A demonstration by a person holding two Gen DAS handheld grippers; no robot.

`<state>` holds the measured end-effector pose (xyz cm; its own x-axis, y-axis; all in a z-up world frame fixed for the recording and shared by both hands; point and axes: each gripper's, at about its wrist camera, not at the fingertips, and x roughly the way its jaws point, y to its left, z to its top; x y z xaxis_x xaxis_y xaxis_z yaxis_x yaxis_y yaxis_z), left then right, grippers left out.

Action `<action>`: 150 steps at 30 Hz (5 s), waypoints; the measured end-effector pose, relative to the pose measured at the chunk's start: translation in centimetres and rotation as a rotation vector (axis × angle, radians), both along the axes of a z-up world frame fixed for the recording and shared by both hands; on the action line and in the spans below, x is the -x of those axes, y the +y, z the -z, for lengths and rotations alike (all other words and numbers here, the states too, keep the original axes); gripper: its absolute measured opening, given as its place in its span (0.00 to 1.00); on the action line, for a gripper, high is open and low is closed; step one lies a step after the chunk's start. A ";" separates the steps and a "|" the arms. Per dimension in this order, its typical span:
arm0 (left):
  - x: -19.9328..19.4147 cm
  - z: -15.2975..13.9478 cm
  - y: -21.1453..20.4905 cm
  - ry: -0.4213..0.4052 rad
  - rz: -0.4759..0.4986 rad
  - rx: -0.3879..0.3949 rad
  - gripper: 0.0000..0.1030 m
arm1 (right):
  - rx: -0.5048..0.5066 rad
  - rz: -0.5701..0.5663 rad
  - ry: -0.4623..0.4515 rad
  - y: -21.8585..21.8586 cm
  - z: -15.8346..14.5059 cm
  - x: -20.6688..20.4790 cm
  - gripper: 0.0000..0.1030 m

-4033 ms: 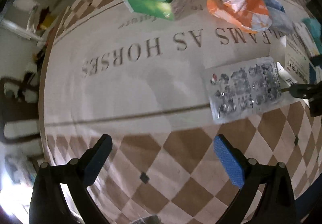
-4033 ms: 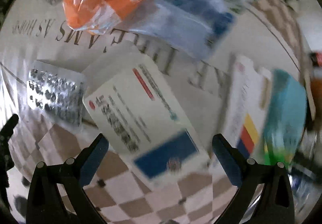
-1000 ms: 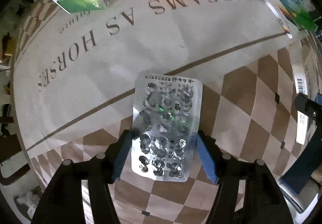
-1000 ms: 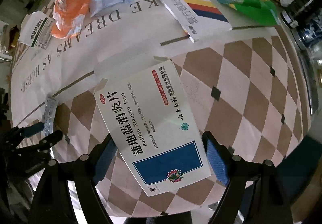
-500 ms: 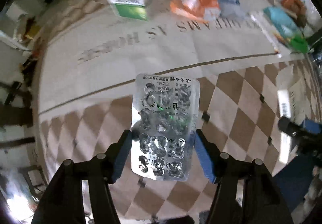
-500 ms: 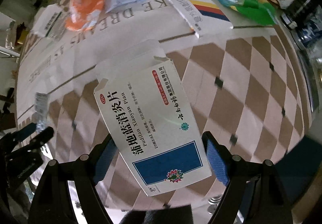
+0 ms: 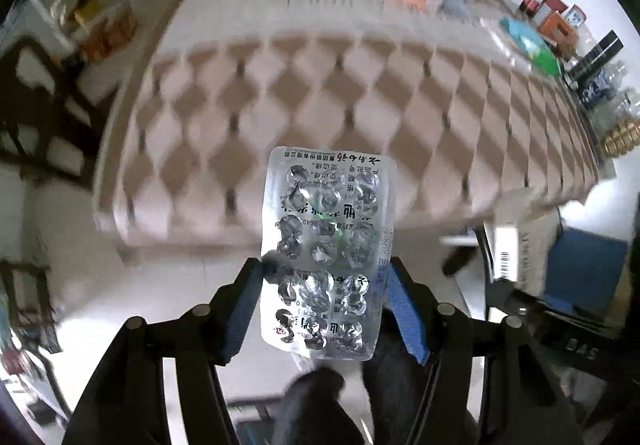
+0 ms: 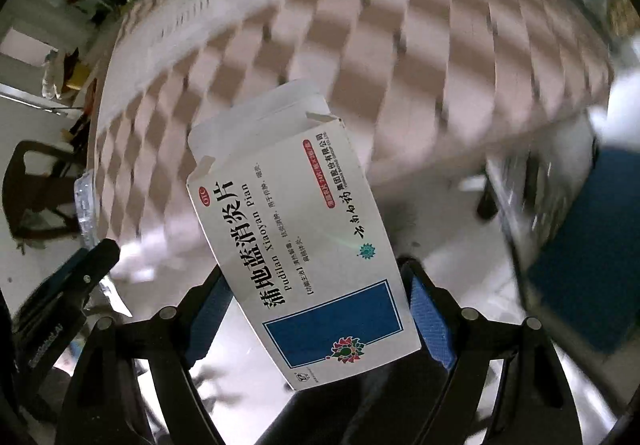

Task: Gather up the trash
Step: 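Carry both items down over the trash bin while both tools open to release them, then raise both tools from the bin back over the table, then grasp the orange plastic bag with the left tool while the right tool grasps the striped white box, then carry both items down to the trash bin while both tools open to drop them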

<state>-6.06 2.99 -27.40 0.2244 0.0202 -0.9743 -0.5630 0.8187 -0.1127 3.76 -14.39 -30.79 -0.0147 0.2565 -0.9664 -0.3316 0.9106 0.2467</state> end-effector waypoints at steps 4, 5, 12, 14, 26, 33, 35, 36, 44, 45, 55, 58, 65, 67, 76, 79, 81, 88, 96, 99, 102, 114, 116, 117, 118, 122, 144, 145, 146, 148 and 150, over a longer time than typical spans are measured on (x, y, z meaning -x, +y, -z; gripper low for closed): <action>2.5 6.3 -0.3 0.065 -0.050 0.146 0.58 | 0.018 0.019 0.119 -1.6 5.5 3.8 0.82; 2.8 8.3 -0.2 0.078 -0.065 0.175 0.58 | 0.029 0.028 0.148 -2.0 7.7 4.5 0.82; 3.3 26.0 1.5 0.150 -0.124 0.365 0.59 | 0.074 0.049 0.295 -2.4 24.2 6.3 0.82; 3.6 31.4 2.0 0.176 -0.139 0.410 0.59 | 0.079 0.032 0.313 -1.7 28.5 6.3 0.82; 9.0 41.5 3.6 0.299 -0.189 0.279 0.94 | 0.043 -0.057 0.395 1.9 47.0 7.2 1.00; 10.7 37.9 2.7 0.302 -0.161 0.082 0.94 | 0.190 -0.196 0.260 2.4 45.5 8.6 1.00; 11.0 37.0 2.6 0.281 -0.159 0.095 0.94 | 0.223 -0.228 0.222 2.7 44.3 9.0 1.00; 11.2 36.3 2.5 0.278 -0.157 0.100 0.94 | 0.247 -0.250 0.191 2.8 43.4 9.3 1.00; 10.9 30.4 1.1 0.256 -0.127 0.076 0.94 | 0.298 -0.278 0.088 2.5 36.8 9.9 1.00; 10.9 29.6 0.9 0.253 -0.127 0.074 0.94 | 0.298 -0.276 0.080 2.3 35.6 10.0 1.00; 12.2 19.8 -0.8 0.218 -0.112 0.077 0.94 | 0.272 -0.300 0.036 1.7 23.7 11.3 1.00; 12.8 16.2 -1.0 0.199 -0.120 0.085 0.94 | 0.259 -0.302 0.028 1.5 19.3 11.8 1.00; 12.7 7.2 -0.3 0.141 -0.116 0.024 0.94 | 0.199 -0.285 0.008 1.8 9.2 12.1 1.00; 12.1 4.7 0.3 0.129 -0.117 -0.023 0.94 | 0.160 -0.266 0.007 2.2 6.3 11.6 1.00; 1.4 -3.5 4.3 -0.006 -0.154 -0.147 0.94 | -0.001 -0.108 -0.041 4.3 -3.8 2.2 1.00; -5.4 -4.4 5.4 -0.041 -0.121 -0.148 1.00 | 0.004 -0.053 -0.091 4.8 -6.1 -4.5 1.00; -10.4 -4.5 6.2 -0.050 -0.113 -0.154 1.00 | 0.014 -0.023 -0.112 4.7 -7.0 -9.7 1.00; -26.6 -2.7 9.0 -0.015 -0.134 -0.105 1.00 | 0.136 0.018 -0.134 4.7 -5.6 -30.7 1.00; -42.5 0.2 10.4 0.004 -0.053 -0.069 0.90 | 0.263 -0.003 -0.060 6.1 0.7 -46.5 1.00; -46.2 1.5 10.7 0.045 -0.008 -0.095 0.63 | 0.274 -0.014 -0.045 6.7 2.4 -49.5 1.00; -48.5 3.0 11.1 0.075 0.016 -0.084 0.39 | 0.276 -0.038 -0.030 7.5 3.8 -51.3 1.00; -46.7 2.9 9.2 0.080 0.088 -0.163 0.09 | 0.274 -0.090 -0.074 9.3 4.2 -51.4 0.82; -45.8 2.4 8.7 0.076 0.091 -0.173 0.08 | 0.275 -0.089 -0.064 9.4 4.3 -51.4 0.82; -45.1 2.0 8.5 0.071 0.087 -0.177 0.08 | 0.269 -0.083 -0.055 9.2 4.2 -51.5 0.82; -44.3 1.5 8.4 0.063 0.079 -0.182 0.08 | 0.260 -0.074 -0.051 9.1 4.1 -51.4 0.81; -41.6 -0.1 8.0 0.024 0.059 -0.191 0.08 | 0.226 -0.045 -0.063 8.5 2.9 -49.3 0.81; -6.5 -4.4 5.2 -0.084 -0.025 -0.222 0.08 | 0.053 -0.040 -0.241 6.2 -4.3 -11.7 0.81; -5.2 -4.1 5.0 -0.075 -0.028 -0.212 0.08 | 0.054 -0.037 -0.231 5.9 -3.8 -10.3 0.81; -3.4 -3.4 4.8 -0.059 -0.033 -0.189 0.08 | 0.056 -0.033 -0.215 5.5 -3.2 -8.0 0.81; -0.9 -2.2 4.3 -0.032 -0.035 -0.151 0.08 | 0.060 -0.028 -0.179 4.7 -2.3 -4.4 0.81; 1.6 -0.5 3.7 -0.002 -0.038 -0.103 0.08 | 0.068 -0.019 -0.128 3.7 -0.8 -1.7 0.81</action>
